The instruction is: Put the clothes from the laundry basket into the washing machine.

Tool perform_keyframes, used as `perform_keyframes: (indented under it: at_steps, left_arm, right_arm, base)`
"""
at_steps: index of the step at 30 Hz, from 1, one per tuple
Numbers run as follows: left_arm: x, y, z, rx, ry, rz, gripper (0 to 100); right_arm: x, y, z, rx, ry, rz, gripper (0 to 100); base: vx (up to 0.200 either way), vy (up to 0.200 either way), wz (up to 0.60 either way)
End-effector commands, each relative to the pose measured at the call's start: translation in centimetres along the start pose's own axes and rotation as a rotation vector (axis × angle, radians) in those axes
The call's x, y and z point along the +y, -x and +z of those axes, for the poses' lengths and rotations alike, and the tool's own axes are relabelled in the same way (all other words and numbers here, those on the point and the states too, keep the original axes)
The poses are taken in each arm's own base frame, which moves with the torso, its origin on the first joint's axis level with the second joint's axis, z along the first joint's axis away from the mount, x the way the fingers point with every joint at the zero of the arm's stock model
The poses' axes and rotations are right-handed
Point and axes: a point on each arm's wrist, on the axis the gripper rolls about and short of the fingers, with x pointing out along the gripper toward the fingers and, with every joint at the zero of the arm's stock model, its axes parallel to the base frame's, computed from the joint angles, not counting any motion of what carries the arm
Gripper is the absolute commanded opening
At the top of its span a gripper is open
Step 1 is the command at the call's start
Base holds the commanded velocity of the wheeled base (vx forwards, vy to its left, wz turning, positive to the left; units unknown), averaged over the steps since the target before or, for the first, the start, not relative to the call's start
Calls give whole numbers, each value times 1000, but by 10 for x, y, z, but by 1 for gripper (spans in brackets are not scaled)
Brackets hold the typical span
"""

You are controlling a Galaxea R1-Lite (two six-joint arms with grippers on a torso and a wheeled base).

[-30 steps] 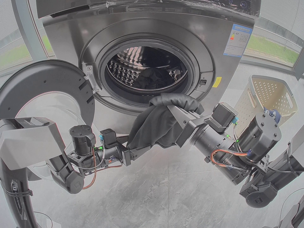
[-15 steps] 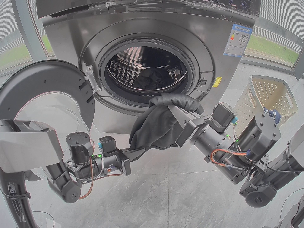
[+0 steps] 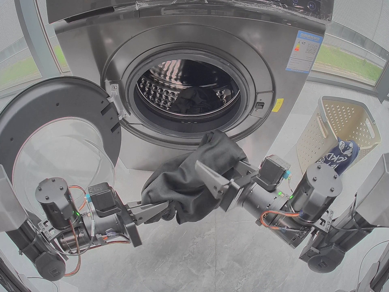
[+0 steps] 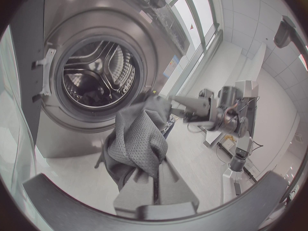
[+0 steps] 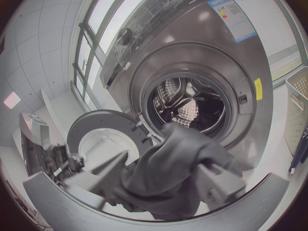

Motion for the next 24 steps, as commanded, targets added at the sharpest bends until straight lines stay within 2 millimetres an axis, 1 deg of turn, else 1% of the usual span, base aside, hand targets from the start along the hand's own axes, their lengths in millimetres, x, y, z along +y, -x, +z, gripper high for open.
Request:
perform_keyframes:
  at_steps: [1,3,4,5,10,16,24]
  left_arm:
    - [-11,13,19,-79,-35,-14,0]
    - [-9,10,26,-112,-49,-2,0]
    - [-9,9,27,-113,-48,-2,0]
    - [-6,6,33,-142,-41,9,0]
    - [-2,-1,43,-201,33,66,0]
    - [4,-3,48,-226,41,97,0]
    - [3,-2,55,-256,29,92,0]
  right_arm:
    - [-6,6,-23,92,18,-18,100]
    - [-8,9,-30,122,25,-24,100]
    - [-9,10,-30,126,28,-25,100]
    - [-11,11,-36,148,40,-31,100]
    - [-14,13,-50,197,65,-42,100]
    - [-16,11,-55,211,88,-43,100]
    - [-15,10,-56,209,96,-42,100]
  base:
    - [0,0,0]
    - [0,0,0]
    - [0,0,0]
    - [0,0,0]
    - [0,0,0]
    - [0,0,0]
    - [0,0,0]
